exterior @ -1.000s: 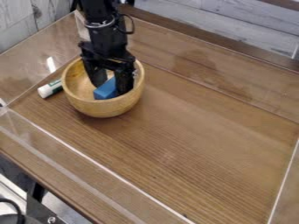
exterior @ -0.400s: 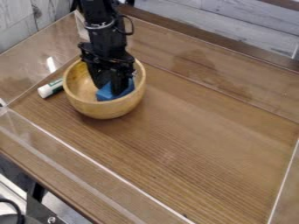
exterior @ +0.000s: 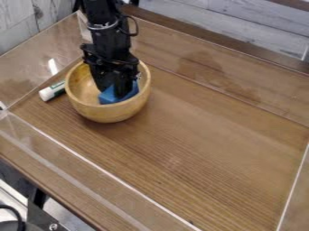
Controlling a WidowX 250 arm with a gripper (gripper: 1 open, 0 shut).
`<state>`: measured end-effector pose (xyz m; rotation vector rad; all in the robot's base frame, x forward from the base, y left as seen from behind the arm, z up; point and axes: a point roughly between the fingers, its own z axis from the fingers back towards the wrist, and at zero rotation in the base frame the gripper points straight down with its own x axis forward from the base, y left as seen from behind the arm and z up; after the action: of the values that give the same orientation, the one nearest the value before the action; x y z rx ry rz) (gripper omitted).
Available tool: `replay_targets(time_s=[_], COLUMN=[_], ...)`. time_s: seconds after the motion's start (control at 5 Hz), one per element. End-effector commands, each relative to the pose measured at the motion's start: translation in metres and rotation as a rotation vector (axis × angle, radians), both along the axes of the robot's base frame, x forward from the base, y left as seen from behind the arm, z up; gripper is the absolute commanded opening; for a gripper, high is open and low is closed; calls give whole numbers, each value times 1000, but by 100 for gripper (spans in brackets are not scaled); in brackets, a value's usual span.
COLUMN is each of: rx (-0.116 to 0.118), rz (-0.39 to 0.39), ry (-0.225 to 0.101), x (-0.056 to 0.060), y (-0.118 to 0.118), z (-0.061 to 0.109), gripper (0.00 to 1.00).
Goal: Remove the blue block from inside the brown bowl and put it on the table
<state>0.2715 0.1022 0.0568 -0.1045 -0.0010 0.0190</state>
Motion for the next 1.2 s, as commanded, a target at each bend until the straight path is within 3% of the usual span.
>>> replay_targets(time_s=[0.0, 1.0], rx=[35, 41], rz=[-11, -30], ry=[-71, -70], x=[11, 11], y=[3, -1], z=[24, 35], gripper=[0, 0])
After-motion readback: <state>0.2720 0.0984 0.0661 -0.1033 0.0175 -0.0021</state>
